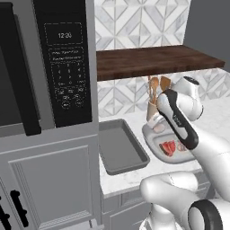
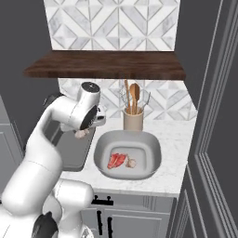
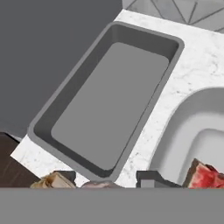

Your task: Place one garlic and one steak in each tupperware on the nearby counter, to pack two identical lunches.

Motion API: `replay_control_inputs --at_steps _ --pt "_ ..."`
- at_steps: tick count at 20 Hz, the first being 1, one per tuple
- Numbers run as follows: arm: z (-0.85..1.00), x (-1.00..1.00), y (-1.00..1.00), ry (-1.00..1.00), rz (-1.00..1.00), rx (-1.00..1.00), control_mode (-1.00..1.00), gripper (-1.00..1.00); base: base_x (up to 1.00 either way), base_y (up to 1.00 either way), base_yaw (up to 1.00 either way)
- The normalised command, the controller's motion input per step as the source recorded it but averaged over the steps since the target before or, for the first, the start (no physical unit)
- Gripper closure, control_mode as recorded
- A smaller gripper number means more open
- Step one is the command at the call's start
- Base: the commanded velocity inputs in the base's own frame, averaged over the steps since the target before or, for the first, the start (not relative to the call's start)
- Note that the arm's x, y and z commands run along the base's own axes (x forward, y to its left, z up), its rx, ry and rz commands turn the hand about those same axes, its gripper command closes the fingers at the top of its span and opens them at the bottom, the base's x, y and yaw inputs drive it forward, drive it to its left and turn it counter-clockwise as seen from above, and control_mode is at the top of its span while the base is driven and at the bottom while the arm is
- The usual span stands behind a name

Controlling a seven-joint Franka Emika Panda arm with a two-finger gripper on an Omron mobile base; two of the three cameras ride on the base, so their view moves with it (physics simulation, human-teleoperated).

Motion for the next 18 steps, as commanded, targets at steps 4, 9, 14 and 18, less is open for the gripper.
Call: replay_control_inputs --at_steps 4,9,14,18 --pt "-0.72 0.62 1.0 0.0 0.03 -0.07 -1.0 1.0 0.0 0.0 0.0" --pt "-0.62 1.0 0.91 0.0 0.0 -0.02 -1.0 -1.0 0.0 0.0 0.0" --pt "-0.05 0.4 0.13 0.0 0.0 0.0 -1.0 -1.0 0.0 0.0 0.0" --pt "0.11 0.0 0.0 0.0 0.0 0.0 -1.0 -1.0 0.0 0.0 0.0"
